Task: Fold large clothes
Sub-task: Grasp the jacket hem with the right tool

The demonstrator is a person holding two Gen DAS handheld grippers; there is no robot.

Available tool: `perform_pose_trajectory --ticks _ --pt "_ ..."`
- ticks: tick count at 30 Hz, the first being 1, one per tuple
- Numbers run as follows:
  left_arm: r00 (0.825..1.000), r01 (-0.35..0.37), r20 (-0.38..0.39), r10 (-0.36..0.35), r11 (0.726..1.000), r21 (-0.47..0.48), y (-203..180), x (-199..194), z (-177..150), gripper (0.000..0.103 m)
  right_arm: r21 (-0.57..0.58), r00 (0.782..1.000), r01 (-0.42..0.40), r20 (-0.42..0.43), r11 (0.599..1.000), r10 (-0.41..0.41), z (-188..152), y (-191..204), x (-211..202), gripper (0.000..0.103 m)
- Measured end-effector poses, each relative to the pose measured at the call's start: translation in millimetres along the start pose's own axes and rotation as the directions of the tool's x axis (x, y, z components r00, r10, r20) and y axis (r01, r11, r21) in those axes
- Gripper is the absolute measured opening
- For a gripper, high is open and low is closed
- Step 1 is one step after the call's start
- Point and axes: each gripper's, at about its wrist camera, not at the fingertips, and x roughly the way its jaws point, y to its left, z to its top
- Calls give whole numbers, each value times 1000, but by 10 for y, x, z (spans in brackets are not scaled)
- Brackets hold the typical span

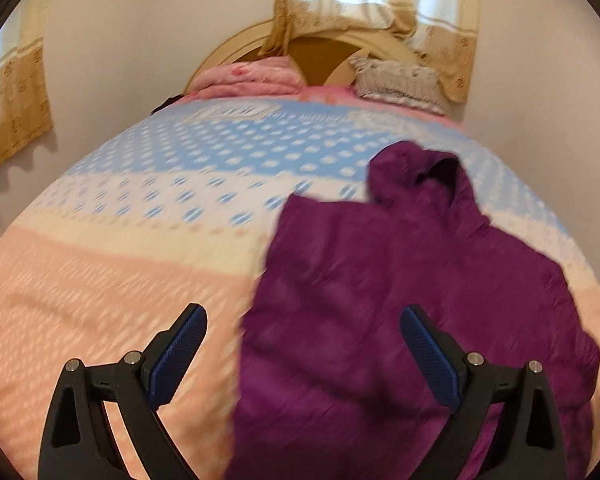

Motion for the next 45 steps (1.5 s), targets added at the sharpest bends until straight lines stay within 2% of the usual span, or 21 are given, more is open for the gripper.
perform_pose_trajectory --ticks 2,4,6,8,11,17,19,21,23,27,29,33,38,45 --pt "1000 0 -29 1 1000 14 -193 199 37 98 -33 998 -38 -44 999 37 63 201 153 41" --pt "998 -11 -57 14 999 43 -362 386 6 98 -42 993 -61 -104 997 56 65 328 405 28" --pt "993 -59 -92 69 993 99 -493 683 -58 98 -48 990 -42 -134 998 35 34 357 628 26" --pt "989 -77 -119 92 989 124 -548 850 -179 98 -49 985 -28 -171 998 20 -39 354 830 24" --pt "990 -61 -122 75 992 114 -549 929 -247 98 -71 982 -16 -190 997 3 -156 300 958 18" --pt "992 -26 -123 37 996 90 -492 802 -184 98 -105 982 -17 -189 994 -3 -182 287 966 17" --pt "999 11 -48 -6 996 93 -452 557 -45 98 -74 983 -40 -180 996 27 -98 258 827 17" --pt "1000 29 6 -30 995 92 -440 439 111 98 -60 993 -29 -115 998 22 41 243 672 18" --pt "1000 25 17 -26 996 81 -427 473 314 98 -31 998 -18 -63 999 16 210 230 582 18" --pt "999 -45 -26 45 999 12 -336 881 599 98 25 999 10 -49 1000 -9 540 244 777 19" --pt "995 -95 -41 95 995 -7 -281 1125 683 98 38 997 12 -71 999 -9 658 272 991 22" --pt "983 -158 -94 157 987 -6 -282 1571 695 98 9 993 58 -104 998 -57 676 331 1381 23" --pt "970 -153 -192 152 988 11 -263 1895 463 98 18 986 69 -153 997 -66 463 207 1663 23" --pt "968 -155 -199 152 988 -1 -237 1909 450 99 40 988 59 -146 997 -52 417 141 1678 24"
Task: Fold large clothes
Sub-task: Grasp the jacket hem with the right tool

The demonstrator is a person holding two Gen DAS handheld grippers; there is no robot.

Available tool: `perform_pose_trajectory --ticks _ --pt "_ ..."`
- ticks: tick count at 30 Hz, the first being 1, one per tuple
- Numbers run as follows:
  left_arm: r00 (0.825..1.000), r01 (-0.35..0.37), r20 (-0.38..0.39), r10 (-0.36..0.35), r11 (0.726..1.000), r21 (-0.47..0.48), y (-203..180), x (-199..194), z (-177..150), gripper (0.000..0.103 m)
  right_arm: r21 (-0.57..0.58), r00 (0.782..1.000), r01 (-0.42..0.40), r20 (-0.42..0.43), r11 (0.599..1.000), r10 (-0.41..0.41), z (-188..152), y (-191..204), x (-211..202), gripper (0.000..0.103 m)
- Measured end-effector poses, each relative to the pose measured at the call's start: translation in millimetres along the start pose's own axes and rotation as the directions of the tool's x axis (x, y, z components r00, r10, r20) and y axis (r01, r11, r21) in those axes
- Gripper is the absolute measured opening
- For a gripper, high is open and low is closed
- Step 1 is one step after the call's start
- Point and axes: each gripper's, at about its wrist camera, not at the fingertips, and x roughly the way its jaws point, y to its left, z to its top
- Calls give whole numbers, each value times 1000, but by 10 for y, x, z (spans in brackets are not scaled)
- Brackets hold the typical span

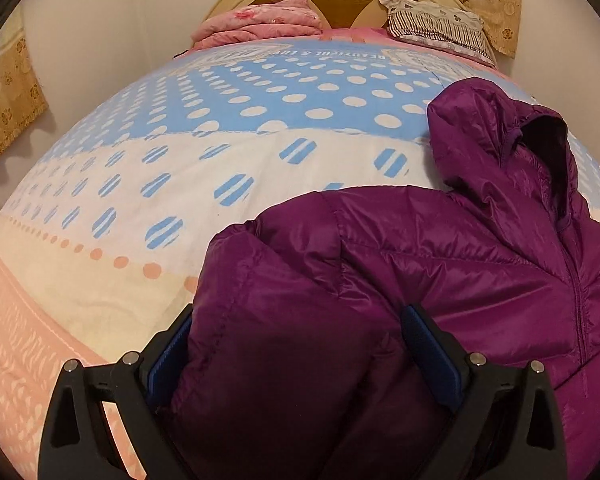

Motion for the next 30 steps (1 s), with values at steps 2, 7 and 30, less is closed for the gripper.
perform_pose_trajectory --ticks 2,7,30 --pt "1000 2 -6 -2 1000 -5 -4 1 6 100 -7 1000 7 -4 1000 -7 5 29 25 24" --pt "1000 8 -8 -8 1000 -11 -3 16 -9 100 -14 1000 13 2 1000 -13 -6 57 25 24" --pt "1000 15 -12 -15 1000 -21 12 18 -16 101 -56 998 65 11 996 -65 -18 129 59 24"
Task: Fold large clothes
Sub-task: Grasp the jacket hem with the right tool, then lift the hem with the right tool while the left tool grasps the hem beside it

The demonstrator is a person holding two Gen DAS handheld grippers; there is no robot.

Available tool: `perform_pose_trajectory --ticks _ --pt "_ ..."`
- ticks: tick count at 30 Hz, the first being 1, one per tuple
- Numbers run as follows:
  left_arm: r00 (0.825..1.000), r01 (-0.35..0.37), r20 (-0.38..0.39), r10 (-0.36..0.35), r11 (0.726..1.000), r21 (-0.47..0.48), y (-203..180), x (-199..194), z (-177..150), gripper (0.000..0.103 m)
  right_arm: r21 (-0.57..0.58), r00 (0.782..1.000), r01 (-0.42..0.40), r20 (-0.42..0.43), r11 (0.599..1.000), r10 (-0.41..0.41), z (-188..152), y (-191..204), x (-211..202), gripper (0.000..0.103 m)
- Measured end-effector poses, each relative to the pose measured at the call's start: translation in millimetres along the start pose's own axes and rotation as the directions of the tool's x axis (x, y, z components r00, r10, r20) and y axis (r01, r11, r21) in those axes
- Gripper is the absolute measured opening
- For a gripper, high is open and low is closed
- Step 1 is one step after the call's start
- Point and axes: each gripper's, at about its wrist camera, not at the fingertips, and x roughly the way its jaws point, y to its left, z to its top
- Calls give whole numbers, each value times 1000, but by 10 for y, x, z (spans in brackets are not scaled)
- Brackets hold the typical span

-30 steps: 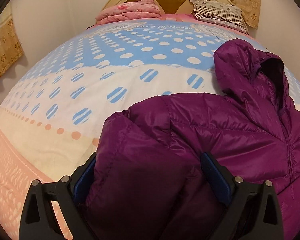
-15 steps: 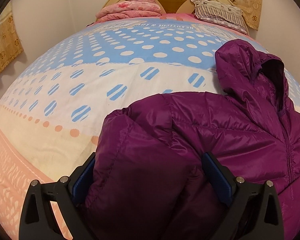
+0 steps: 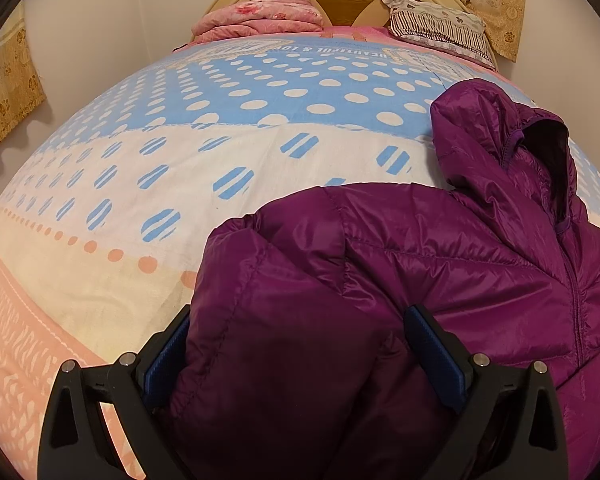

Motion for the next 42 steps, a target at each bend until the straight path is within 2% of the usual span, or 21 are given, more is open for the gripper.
perform_pose_trajectory --ticks 4,6,7,10,13,17,21,24,27,30,32,33,34,36,37,38,39,40,41,42 --pt "1000 9 -11 -9 1000 1 10 4 13 101 -2 1000 0 -2 1000 0 -3 4 -3 25" --pt "994 72 -86 -72 997 3 72 -28 74 101 -15 1000 -15 -24 1000 15 26 6 -18 27" --pt "988 118 -93 -120 993 -19 116 -81 119 101 -22 999 -29 -37 999 28 41 10 -33 34" --pt "973 224 -45 -228 971 -79 233 -227 363 101 -26 991 -123 -54 992 122 212 1 -128 67" --pt "950 301 -34 -309 941 -153 228 -151 694 101 -70 990 -135 22 988 137 599 80 -216 72" --pt "950 311 2 -313 944 -112 -36 -22 1152 101 -83 970 -234 51 969 238 1164 181 2 76" --pt "947 320 17 -320 946 -48 -372 128 1541 101 -81 955 -289 45 954 293 1633 316 411 76" --pt "946 323 0 -323 946 4 -634 326 1767 101 -101 950 -309 22 946 312 1836 433 717 76" --pt "948 317 -7 -318 946 68 -817 537 1842 101 -86 943 -333 -9 939 334 1940 502 981 76" --pt "962 272 -11 -273 952 140 -932 757 1818 101 -50 930 -367 -57 929 364 1969 526 1250 76" --pt "966 260 -24 -259 954 148 -935 896 1803 97 -43 922 -381 -88 923 377 1980 549 1368 76" --pt "961 276 -41 -273 950 145 -919 971 1790 88 -39 919 -387 -105 921 381 1979 568 1457 76" --pt "956 294 -57 -289 945 144 -908 1018 1776 74 -38 913 -397 -120 917 390 1979 588 1522 76" --pt "945 326 -84 -317 934 146 -905 1091 1746 57 -42 901 -415 -159 909 404 1968 648 1629 74" --pt "947 321 -57 -315 932 171 -917 1063 1722 42 -52 898 -420 -169 906 407 1967 679 1665 61" --pt "941 340 -59 -334 921 189 -940 1047 1719 26 -72 899 -418 -179 906 401 1954 714 1683 43" --pt "928 373 -77 -365 907 198 -961 1042 1717 5 -102 909 -398 -173 911 378 1946 750 1673 35" --pt "929 371 -75 -364 906 205 -981 997 1712 5 -109 908 -400 -180 910 378 1954 759 1674 10" --pt "931 365 -64 -360 907 211 -980 955 1715 4 -100 904 -407 -186 908 385 1955 753 1656 9" --pt "931 364 -51 -362 906 218 -973 897 1718 3 -114 911 -395 -173 912 373 1951 749 1574 8"
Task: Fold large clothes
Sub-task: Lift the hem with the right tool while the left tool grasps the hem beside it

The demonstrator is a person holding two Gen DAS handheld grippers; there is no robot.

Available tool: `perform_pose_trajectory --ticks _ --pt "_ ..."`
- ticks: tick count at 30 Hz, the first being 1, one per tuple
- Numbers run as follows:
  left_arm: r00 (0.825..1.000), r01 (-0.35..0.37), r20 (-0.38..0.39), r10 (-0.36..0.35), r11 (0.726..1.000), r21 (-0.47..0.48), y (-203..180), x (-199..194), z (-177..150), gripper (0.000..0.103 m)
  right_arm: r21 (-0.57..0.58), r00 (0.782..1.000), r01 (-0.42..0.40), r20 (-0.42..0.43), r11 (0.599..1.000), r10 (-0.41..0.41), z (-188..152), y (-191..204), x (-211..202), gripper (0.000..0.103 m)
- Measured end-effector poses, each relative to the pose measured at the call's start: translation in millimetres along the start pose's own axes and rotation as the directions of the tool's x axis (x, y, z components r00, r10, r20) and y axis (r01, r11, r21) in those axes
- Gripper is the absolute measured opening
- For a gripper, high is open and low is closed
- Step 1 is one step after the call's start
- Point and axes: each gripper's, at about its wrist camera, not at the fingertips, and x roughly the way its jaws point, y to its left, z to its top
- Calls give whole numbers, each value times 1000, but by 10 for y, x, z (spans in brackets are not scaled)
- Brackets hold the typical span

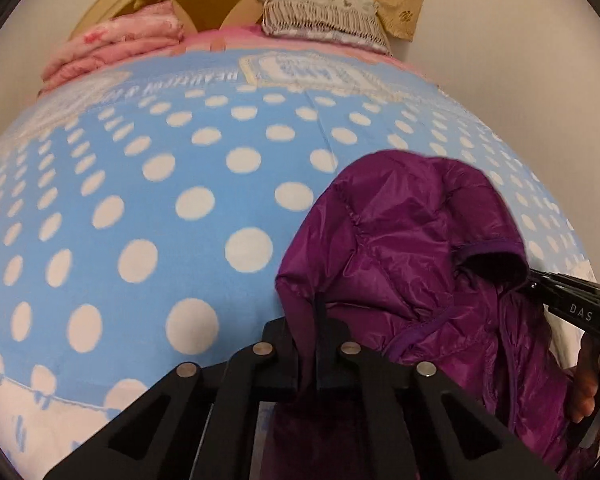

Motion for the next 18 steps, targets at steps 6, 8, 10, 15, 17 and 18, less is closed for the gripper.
perform_pose_trajectory --ticks 6,8,10,15,17,18 --pt "996 19 85 -20 1000 12 -36 -525 67 2 -74 992 31 120 997 -22 -95 138 -564 6" --pt "993 13 121 -17 999 29 -84 -724 44 2 -87 986 44 162 995 -30 -168 178 -778 6" --pt "987 22 160 -30 998 51 -149 -945 -29 2 -97 981 44 193 994 -24 -236 224 -943 5" --pt "967 17 250 -44 994 110 -317 -1440 -269 2 -115 959 38 285 993 -4 -574 366 -1502 5" --pt "937 -12 347 -38 990 141 -400 -1721 -435 2 -121 947 34 320 992 7 -698 426 -1647 5" --pt "923 -20 383 -41 988 154 -429 -1816 -508 2 -124 937 41 348 991 5 -792 451 -1746 5"
